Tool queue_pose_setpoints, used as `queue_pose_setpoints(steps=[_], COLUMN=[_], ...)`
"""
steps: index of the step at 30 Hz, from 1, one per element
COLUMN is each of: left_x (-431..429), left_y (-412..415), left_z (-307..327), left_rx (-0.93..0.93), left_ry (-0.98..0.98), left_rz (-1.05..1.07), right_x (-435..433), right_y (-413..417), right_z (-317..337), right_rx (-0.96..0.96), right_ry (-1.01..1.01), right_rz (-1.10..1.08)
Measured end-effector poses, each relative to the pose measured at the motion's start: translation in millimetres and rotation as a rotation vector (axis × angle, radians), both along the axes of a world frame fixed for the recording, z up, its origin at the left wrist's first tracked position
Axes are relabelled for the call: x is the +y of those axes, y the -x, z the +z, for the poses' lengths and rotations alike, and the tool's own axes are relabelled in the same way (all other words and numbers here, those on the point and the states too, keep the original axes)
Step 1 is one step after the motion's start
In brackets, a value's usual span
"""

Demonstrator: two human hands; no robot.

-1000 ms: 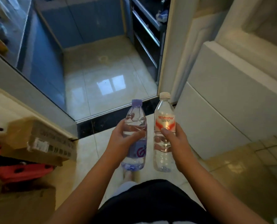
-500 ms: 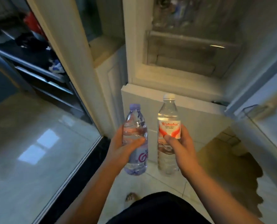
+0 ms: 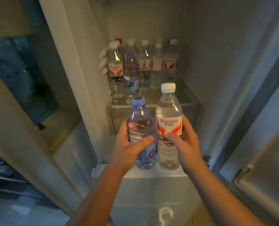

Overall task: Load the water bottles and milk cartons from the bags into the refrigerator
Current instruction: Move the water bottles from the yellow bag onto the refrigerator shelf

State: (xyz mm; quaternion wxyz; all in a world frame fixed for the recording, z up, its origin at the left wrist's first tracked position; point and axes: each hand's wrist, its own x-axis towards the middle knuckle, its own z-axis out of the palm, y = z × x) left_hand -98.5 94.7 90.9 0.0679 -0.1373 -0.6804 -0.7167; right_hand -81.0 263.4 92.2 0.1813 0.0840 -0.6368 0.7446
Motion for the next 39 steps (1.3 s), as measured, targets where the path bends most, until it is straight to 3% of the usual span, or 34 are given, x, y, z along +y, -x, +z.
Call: queue_pose_setpoints(steps=[10,18,31,35,39], left_x=[32.1,59.2,72.8,67.6,62.0], left_y=[129.7,202.7,225.4,219.1,223.5], left_z=[56.7,52.2,11.4,3.3,-7.7], left_rx=[0.152,0.173,0.161,0.221,0.244], left_ry=[-0.030,0.048,0.220,0.288,0.364], left_rz=[-0.007,0.052,0.038,0.045,0.185], right_x=[18.8,45.2,72.9,78.6,83.2], right_y=[133.6,199.1,228.9,227.0,230.9], right_z=[52.6,58.7,26.8,8.2,4.6], right_rx=[0.143,0.141,0.045,-0.012,-0.034], right_ry=[0.061,-0.002,-0.140,-0.259,-0.411], right_rz=[-0.053,-0.073,-0.065,-0.042,-0.064])
